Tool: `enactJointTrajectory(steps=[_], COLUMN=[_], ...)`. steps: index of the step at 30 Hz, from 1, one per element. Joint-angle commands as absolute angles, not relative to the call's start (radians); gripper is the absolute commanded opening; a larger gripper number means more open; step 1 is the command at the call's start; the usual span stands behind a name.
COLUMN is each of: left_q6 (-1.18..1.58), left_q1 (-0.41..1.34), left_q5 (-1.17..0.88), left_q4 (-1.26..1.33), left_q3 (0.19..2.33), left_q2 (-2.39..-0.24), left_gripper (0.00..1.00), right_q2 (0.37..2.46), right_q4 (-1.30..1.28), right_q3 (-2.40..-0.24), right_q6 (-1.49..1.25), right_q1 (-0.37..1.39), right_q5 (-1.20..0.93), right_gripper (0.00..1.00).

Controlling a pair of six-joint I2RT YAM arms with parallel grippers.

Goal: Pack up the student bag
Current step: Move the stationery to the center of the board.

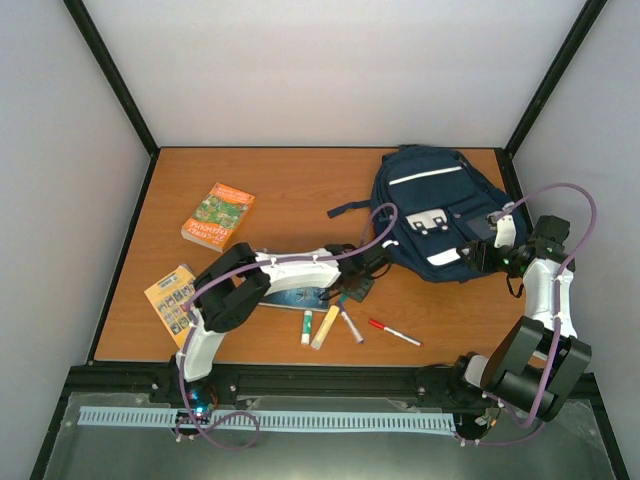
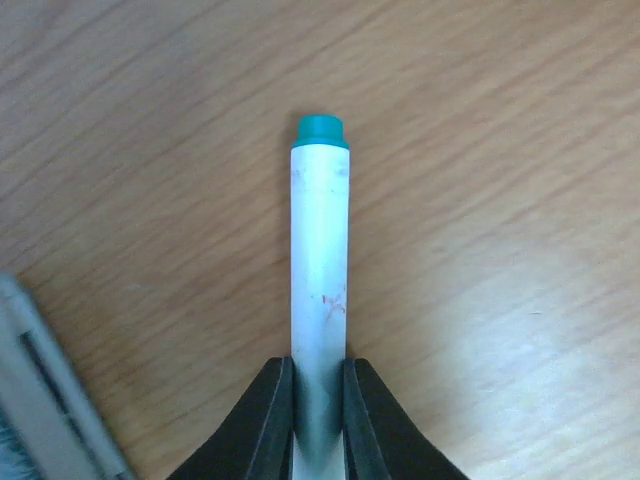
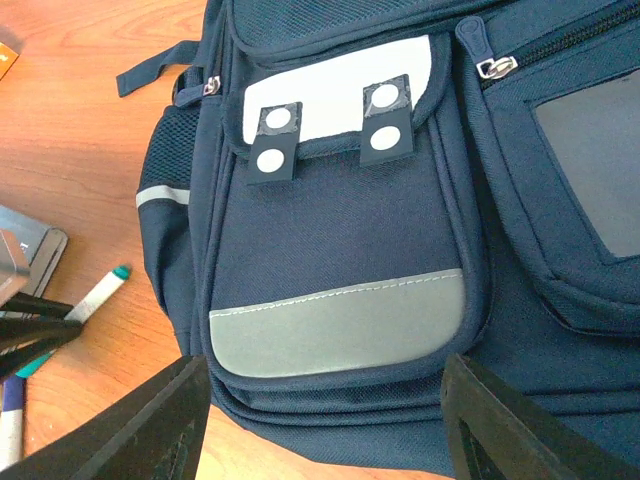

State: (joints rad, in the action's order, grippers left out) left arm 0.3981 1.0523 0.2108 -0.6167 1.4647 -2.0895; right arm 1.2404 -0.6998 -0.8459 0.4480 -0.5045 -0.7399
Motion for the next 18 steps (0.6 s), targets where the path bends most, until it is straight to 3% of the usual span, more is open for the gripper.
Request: enactJointTrajectory(steps=[1,8,13,18], left_q6=[0.488,0.502,0.429,0.391], left_q1=[1.029,1.007,1.006,1.006], left_q5=[0.24,0.314,0.226,0.164], left_q4=[-0.617,-0.638,-0.612,-0.59], left_q3=[1.388,1.357,1.36,1.364], left_q2=[-2.053,-2.008,-1.926,-1.818], left_gripper=[0.15,0.15,0.44,0.62], right_q2=[1.245,1.231,1.279,1.292], right_q4=[-0.692,-0.694,-0.757,-0.824], right_q3=[-0.84,-0.835,-0.866,-0.898], right_q6=[0.466,0.476,0.574,0.664], right_q1=[-0.512,-0.512,-0.49,-0.334], right_q5=[-0.765,-0.772,-0.767,-0.612], right_gripper=[0.65,0.65,0.66,0.67])
